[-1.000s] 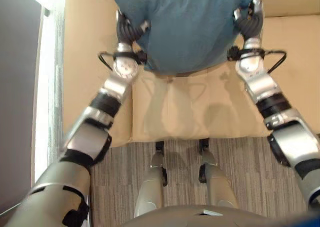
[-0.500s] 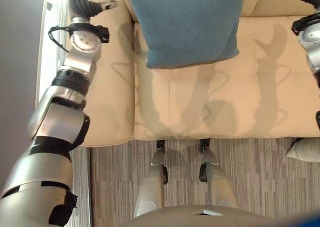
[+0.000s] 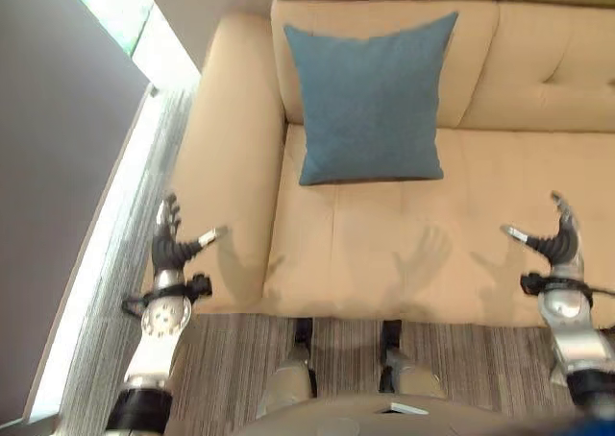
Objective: Pick up all the scattered cushions and arrange them neatly on the sofa.
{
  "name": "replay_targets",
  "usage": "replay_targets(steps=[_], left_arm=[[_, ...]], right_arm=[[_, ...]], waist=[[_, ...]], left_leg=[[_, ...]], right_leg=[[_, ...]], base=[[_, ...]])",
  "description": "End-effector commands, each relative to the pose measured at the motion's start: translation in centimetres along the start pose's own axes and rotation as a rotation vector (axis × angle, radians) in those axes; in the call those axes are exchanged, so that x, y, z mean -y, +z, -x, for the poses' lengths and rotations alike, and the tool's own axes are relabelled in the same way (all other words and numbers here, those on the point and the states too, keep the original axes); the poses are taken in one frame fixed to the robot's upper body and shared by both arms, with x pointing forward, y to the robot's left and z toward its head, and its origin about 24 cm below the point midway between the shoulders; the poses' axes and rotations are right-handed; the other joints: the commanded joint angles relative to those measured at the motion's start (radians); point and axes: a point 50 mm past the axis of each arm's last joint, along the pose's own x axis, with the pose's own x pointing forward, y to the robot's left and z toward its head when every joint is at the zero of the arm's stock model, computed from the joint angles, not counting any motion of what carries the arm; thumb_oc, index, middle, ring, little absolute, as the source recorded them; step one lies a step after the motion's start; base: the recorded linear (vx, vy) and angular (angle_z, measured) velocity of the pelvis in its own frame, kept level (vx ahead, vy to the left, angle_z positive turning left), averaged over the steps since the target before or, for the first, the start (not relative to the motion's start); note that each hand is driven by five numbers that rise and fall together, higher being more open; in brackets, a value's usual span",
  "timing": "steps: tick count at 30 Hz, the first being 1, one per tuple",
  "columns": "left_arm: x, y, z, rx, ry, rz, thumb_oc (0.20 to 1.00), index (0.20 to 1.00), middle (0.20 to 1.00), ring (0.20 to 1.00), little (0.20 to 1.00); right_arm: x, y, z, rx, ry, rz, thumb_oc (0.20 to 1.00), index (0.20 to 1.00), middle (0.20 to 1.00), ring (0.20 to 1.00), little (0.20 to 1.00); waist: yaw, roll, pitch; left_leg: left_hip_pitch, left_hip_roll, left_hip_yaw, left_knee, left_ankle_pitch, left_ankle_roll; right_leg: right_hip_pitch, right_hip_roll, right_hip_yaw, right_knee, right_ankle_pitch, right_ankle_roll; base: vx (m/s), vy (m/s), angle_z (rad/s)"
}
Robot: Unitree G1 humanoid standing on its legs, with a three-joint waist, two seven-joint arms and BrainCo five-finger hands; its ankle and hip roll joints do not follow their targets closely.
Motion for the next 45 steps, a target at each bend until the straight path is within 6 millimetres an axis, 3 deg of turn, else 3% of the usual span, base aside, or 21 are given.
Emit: replay_targets(steps=[1,3,5,6,8,13,14,16,18,20,23,24,28,31,34,38,39,41,42,43,45], left_arm=[[1.4,-0.1,-2.3,-0.011,-0.110,-0.088,1.000,1.000,1.000,1.000,1.000],[1.5,-3.8,-0.6,-0.177,-0.143,-0.105,1.000,1.000,1.000,1.000,1.000],[1.2,-9.5,2.7,-0.444,-0.204,-0.233,1.000,1.000,1.000,1.000,1.000],[1.2,-9.5,2.6,-0.442,-0.203,-0.232,1.000,1.000,1.000,1.000,1.000],[0.8,-12.9,5.1,-0.630,-0.239,-0.339,1.000,1.000,1.000,1.000,1.000],[0.5,-15.3,7.4,-0.788,-0.265,-0.445,1.000,1.000,1.000,1.000,1.000],[0.5,-15.3,7.4,-0.787,-0.265,-0.445,1.000,1.000,1.000,1.000,1.000],[0.6,-15.6,7.7,-0.801,-0.288,-0.485,1.000,1.000,1.000,1.000,1.000],[0.9,-15.3,7.2,-0.785,-0.282,-0.474,1.000,1.000,1.000,1.000,1.000],[2.3,-14.7,6.3,-0.742,-0.299,-0.449,1.000,1.000,1.000,1.000,1.000],[4.3,-14.2,5.7,-0.705,-0.335,-0.417,1.000,1.000,1.000,1.000,1.000],[4.8,-14.1,5.6,-0.699,-0.353,-0.425,1.000,1.000,1.000,1.000,1.000],[4.5,-14.0,5.2,-0.711,-0.336,-0.425,1.000,1.000,1.000,1.000,1.000],[4.4,-13.9,4.9,-0.707,-0.353,-0.446,1.000,1.000,1.000,1.000,1.000],[3.9,-14.3,5.4,-0.737,-0.353,-0.456,1.000,1.000,1.000,1.000,1.000],[4.1,-14.3,5.5,-0.730,-0.367,-0.460,1.000,1.000,1.000,1.000,1.000],[5.0,-14.1,5.3,-0.716,-0.383,-0.450,1.000,1.000,1.000,1.000,1.000],[5.4,-14.0,5.3,-0.715,-0.395,-0.452,1.000,1.000,1.000,1.000,1.000],[6.6,-13.6,5.0,-0.688,-0.426,-0.447,1.000,1.000,1.000,1.000,1.000],[6.6,-13.6,5.0,-0.688,-0.427,-0.447,1.000,1.000,1.000,1.000,1.000],[7.3,-13.5,5.1,-0.680,-0.441,-0.435,1.000,1.000,1.000,1.000,1.000]], right_arm=[[-0.1,2.6,-2.5,0.121,0.038,0.053,1.000,1.000,1.000,1.000,1.000],[-1.5,0.5,-1.5,0.035,0.105,0.058,1.000,1.000,1.000,1.000,1.000],[-4.2,-2.9,0.3,-0.112,0.229,0.073,1.000,1.000,1.000,1.000,1.000],[-4.2,-2.8,0.3,-0.110,0.228,0.073,1.000,1.000,1.000,1.000,1.000],[-6.1,-5.4,2.1,-0.216,0.336,0.132,1.000,1.000,1.000,1.000,1.000],[-8.5,-8.9,5.5,-0.382,0.493,0.231,1.000,1.000,1.000,1.000,1.000],[-8.5,-8.9,5.5,-0.381,0.493,0.231,1.000,1.000,1.000,1.000,1.000],[-8.9,-11.0,7.8,-0.487,0.558,0.292,1.000,1.000,1.000,1.000,1.000],[-8.9,-11.4,8.1,-0.522,0.557,0.298,1.000,1.000,1.000,1.000,1.000],[-8.8,-11.5,7.9,-0.539,0.545,0.316,1.000,1.000,1.000,1.000,1.000],[-8.5,-11.3,7.2,-0.548,0.521,0.314,1.000,1.000,1.000,1.000,1.000],[-8.5,-11.0,6.6,-0.555,0.502,0.303,1.000,1.000,1.000,1.000,1.000],[-9.2,-10.2,6.0,-0.554,0.488,0.273,1.000,1.000,1.000,1.000,1.000],[-9.4,-10.3,6.3,-0.554,0.497,0.277,1.000,1.000,1.000,1.000,1.000],[-9.1,-11.2,7.4,-0.599,0.506,0.266,1.000,1.000,1.000,1.000,1.000],[-9.1,-11.4,7.6,-0.611,0.498,0.254,1.000,1.000,1.000,1.000,1.000],[-8.9,-11.4,7.5,-0.619,0.477,0.242,1.000,1.000,1.000,1.000,1.000],[-8.8,-11.6,7.7,-0.632,0.470,0.238,1.000,1.000,1.000,1.000,1.000],[-8.5,-12.0,7.9,-0.655,0.449,0.234,1.000,1.000,1.000,1.000,1.000],[-8.5,-12.0,7.9,-0.655,0.449,0.234,1.000,1.000,1.000,1.000,1.000],[-8.5,-12.3,8.3,-0.679,0.451,0.237,1.000,1.000,1.000,1.000,1.000]], waist=[[0.012,-0.037,0.014],[0.015,-0.035,0.021],[0.011,-0.037,0.018],[0.011,-0.037,0.022],[0.012,-0.040,0.016],[0.012,-0.047,0.030],[0.012,-0.047,0.032],[0.018,-0.050,0.032],[0.026,-0.054,0.053],[0.043,-0.065,0.086],[0.035,-0.055,0.090],[0.022,-0.052,0.093],[0.023,-0.057,0.116],[0.041,-0.047,0.136],[0.064,-0.041,0.113],[0.082,-0.062,0.084],[0.065,-0.071,0.089],[0.058,-0.070,0.091],[0.060,-0.073,0.109],[0.060,-0.072,0.110],[0.067,-0.073,0.111]], left_leg=[[0.114,-0.015,0.061,0.005,-0.060,-0.033],[0.150,-0.015,0.075,0.005,-0.068,-0.025],[0.199,-0.015,0.091,0.005,-0.079,-0.021],[0.203,-0.015,0.091,0.005,-0.079,-0.021],[0.233,-0.010,0.099,0.005,-0.087,-0.019],[0.297,-0.004,0.096,0.005,-0.100,-0.011],[0.298,-0.004,0.096,0.005,-0.100,-0.011],[0.332,-0.002,0.082,0.005,-0.107,-0.003],[0.337,-0.008,0.056,0.048,-0.126,0.005],[0.273,-0.058,-0.058,0.154,-0.186,0.016],[0.241,-0.122,-0.176,0.198,-0.232,0.035],[0.232,-0.136,-0.163,0.185,-0.232,0.053],[0.238,-0.161,-0.098,0.159,-0.220,0.079],[0.220,-0.144,-0.041,0.165,-0.205,0.090],[0.226,-0.125,0.017,0.143,-0.186,0.110],[0.205,-0.123,0.057,0.151,-0.179,0.096],[0.186,-0.111,0.063,0.190,-0.185,0.080],[0.185,-0.107,0.057,0.204,-0.191,0.072],[0.161,-0.138,-0.038,0.249,-0.204,0.057],[0.162,-0.138,-0.039,0.249,-0.205,0.057],[0.172,-0.168,-0.148,0.275,-0.241,0.055]], right_leg=[[0.064,-0.007,-0.014,-0.033,-0.020,0.069],[0.101,-0.006,-0.014,-0.033,-0.028,0.068],[0.156,-0.003,-0.012,-0.033,-0.039,0.064],[0.159,-0.003,-0.012,-0.033,-0.039,0.064],[0.189,0.002,-0.008,-0.033,-0.047,0.060],[0.255,0.020,0.008,-0.033,-0.069,0.045],[0.257,0.020,0.008,-0.033,-0.069,0.045],[0.288,0.032,0.022,-0.033,-0.082,0.041],[0.294,0.033,0.036,-0.033,-0.076,0.037],[0.275,0.022,0.056,-0.033,-0.059,0.032],[0.212,0.010,0.093,-0.033,-0.015,0.037],[0.153,-0.013,0.117,-0.020,0.027,0.049],[0.062,-0.050,0.111,0.015,0.064,0.077],[0.054,-0.074,-0.023,0.109,0.006,0.052],[0.145,-0.061,-0.075,0.230,-0.090,0.022],[0.219,-0.037,-0.069,0.129,-0.091,0.033],[0.238,-0.010,-0.033,0.045,-0.072,0.035],[0.257,0.000,-0.025,0.005,-0.059,0.032],[0.252,0.009,0.005,-0.010,-0.039,0.025],[0.253,0.009,0.005,-0.011,-0.039,0.025],[0.238,0.012,0.050,-0.011,-0.023,0.030]], base=[[-0.06,0.018,-0.13],[-0.08,0.022,-0.19],[-0.09,0.009,-0.14],[-0.06,-0.006,-0.10],[-0.06,-0.020,-0.05],[-0.01,-0.048,-0.03],[-0.02,-0.079,0.01],[-0.01,-0.057,-0.01],[-0.11,-0.017,-0.01],[-0.25,0.017,-0.19],[-0.27,0.178,-0.36],[-0.36,0.354,-0.92],[-0.25,0.237,-0.94],[-0.22,0.080,-1.39],[-0.14,-0.005,-0.89],[-0.06,-0.153,-0.69],[-0.02,-0.182,-0.55],[-0.08,-0.132,-0.23],[-0.12,-0.036,-0.41],[-0.17,-0.007,-0.68],[-0.13,0.061,-0.51]])
